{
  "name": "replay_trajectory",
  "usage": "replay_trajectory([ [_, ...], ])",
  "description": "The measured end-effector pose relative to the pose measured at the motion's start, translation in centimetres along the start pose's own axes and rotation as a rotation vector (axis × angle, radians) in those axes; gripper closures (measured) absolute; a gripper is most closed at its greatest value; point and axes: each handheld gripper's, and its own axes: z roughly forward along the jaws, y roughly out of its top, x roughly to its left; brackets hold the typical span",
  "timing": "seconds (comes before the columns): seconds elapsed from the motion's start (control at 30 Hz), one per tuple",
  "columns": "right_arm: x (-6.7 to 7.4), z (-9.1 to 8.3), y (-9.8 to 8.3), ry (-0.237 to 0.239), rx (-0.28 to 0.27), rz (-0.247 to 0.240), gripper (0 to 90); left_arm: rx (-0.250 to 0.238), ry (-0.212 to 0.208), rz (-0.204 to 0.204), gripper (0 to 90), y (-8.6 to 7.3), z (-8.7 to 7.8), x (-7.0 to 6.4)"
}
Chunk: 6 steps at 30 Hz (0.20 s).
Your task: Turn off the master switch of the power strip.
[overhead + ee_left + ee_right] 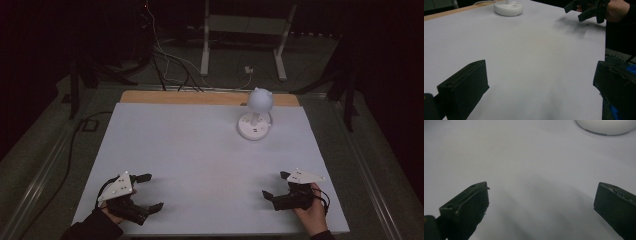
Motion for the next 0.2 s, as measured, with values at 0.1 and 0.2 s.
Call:
replay_trajectory([
  [0.1, -0.05, -0.04, -0.03, -0.003, -0.004, -0.015, 0.0, 0.002, 0.001, -0.001, 0.3, -0.01, 0.03, 0.01],
  [0.2, -0.01, -0.04, 0.04, -0.006, -0.004, -0.029, 0.0, 0.001, 0.001, 0.0, 0.3, -0.01, 0.04, 0.04],
])
